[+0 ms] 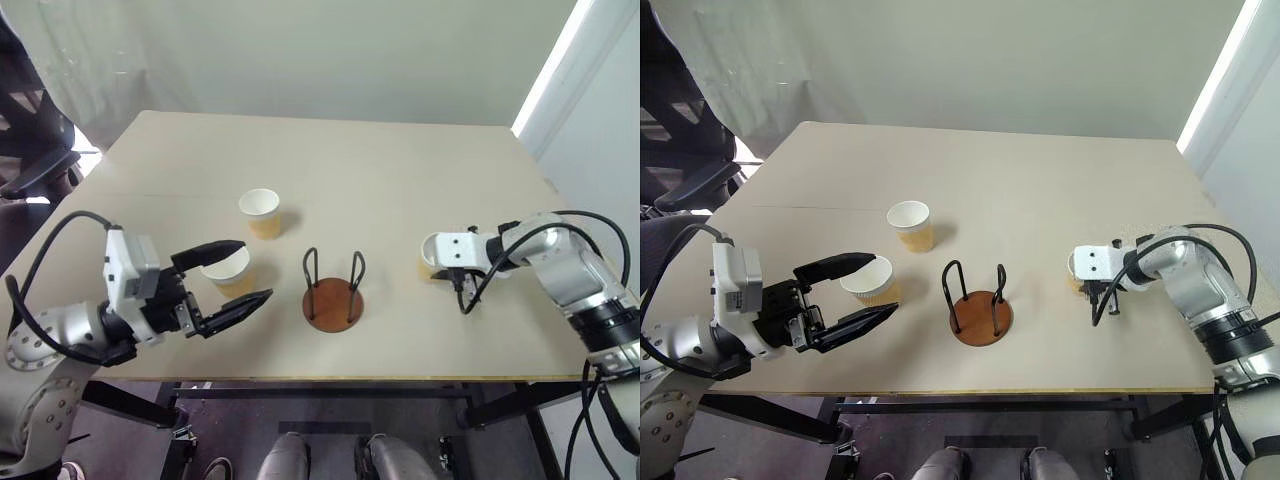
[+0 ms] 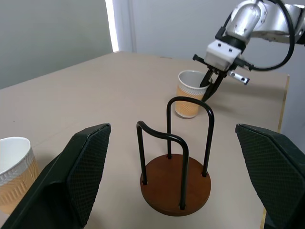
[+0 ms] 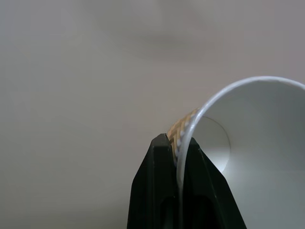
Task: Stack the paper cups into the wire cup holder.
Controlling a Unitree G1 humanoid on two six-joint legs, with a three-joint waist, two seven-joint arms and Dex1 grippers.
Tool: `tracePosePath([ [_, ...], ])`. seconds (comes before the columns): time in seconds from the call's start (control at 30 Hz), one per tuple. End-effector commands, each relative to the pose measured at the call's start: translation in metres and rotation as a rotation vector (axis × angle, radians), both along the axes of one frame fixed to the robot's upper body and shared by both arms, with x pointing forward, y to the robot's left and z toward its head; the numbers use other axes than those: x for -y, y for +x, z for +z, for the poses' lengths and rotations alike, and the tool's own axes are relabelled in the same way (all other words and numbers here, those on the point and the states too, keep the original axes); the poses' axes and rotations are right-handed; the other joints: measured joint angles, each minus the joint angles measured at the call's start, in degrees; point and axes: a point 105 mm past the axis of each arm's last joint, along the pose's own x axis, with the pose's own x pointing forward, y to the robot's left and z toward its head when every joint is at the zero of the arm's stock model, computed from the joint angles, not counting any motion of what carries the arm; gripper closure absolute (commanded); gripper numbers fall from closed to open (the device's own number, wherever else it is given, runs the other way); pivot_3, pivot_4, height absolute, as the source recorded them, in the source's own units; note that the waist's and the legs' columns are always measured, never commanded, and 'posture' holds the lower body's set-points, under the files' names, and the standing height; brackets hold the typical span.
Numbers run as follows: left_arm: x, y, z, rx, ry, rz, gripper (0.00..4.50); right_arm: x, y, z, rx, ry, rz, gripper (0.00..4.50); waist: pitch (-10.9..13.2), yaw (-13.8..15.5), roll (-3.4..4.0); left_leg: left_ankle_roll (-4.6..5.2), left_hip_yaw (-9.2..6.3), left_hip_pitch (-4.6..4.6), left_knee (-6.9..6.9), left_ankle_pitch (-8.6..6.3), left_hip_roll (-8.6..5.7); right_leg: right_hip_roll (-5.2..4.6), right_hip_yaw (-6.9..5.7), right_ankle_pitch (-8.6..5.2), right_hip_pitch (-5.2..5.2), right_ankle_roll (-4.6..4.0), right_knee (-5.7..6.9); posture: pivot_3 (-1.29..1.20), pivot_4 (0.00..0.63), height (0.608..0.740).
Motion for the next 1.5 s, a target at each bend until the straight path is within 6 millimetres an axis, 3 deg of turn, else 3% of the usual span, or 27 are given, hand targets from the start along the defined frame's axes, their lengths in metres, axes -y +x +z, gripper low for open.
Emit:
tracePosePath([
  [0.03,0.000,-0.002,0.007,0.040,0.025,-0.005,0.00,-0.015,-0.008,0.067,0.111,0.120,0.103,4.47,0.0,0.0,0.05,0.00,0.01,-0.01,0.00,0.00,0.00,0.00,0.00,-0.06,0.00,-0.10,0.00,0.00,0.150,0.740],
  [0.23,0.000,-0.002,0.003,0.028,0.028,-0.010,0.00,-0.060,-0.038,0.136,0.124,0.360,0.291,4.47,0.0,-0.2,0.05,-0.04,0.00,0.02,-0.07,-0.01,0.01,0.04,-0.01,-0.43,0.00,-0.57,0.00,0.00,0.150,0.740],
  [0.37,0.002,-0.002,0.002,0.024,0.026,-0.015,0.00,-0.092,-0.063,0.157,0.068,0.502,0.395,4.47,0.0,-0.3,0.06,-0.07,0.00,0.02,-0.08,-0.03,0.01,0.07,-0.02,-0.49,0.00,-0.60,0.00,0.00,0.150,0.740],
  [0.5,0.002,-0.001,0.000,0.020,0.026,-0.014,0.00,-0.119,-0.076,0.147,0.001,0.542,0.418,4.47,0.0,-0.1,0.06,-0.10,-0.01,0.01,-0.06,-0.01,0.01,0.06,-0.02,-0.51,0.01,-0.61,-0.01,0.00,0.150,0.740],
  [0.8,0.005,-0.002,-0.002,0.012,0.025,-0.015,0.00,-0.147,-0.063,0.116,0.000,0.442,0.348,4.47,0.0,-0.2,0.06,-0.10,-0.03,0.04,-0.05,-0.01,0.01,0.06,-0.02,-0.50,-0.02,-0.63,0.07,0.00,0.150,0.740],
  [1.5,0.005,-0.005,-0.008,0.002,0.031,0.008,0.00,-0.142,-0.075,0.085,-0.057,0.250,0.434,4.47,0.0,-0.3,0.06,-0.18,-0.03,0.00,-0.06,-0.07,0.04,0.09,-0.03,-0.53,-0.08,-0.69,0.09,0.00,0.150,0.740],
])
